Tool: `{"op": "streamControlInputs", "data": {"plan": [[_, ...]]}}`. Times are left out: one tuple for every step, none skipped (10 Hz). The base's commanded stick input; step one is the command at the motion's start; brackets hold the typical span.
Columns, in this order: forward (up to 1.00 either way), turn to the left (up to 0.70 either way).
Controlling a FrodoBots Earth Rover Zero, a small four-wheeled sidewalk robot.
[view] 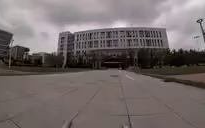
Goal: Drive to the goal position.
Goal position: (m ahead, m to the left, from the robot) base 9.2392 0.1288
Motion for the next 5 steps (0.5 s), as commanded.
{"op": "streamControlInputs", "data": {"plan": [[1.0,-0.21],[1.0,-0.01],[1.0,0.0],[1.0,-0.25],[1.0,0.0]]}}
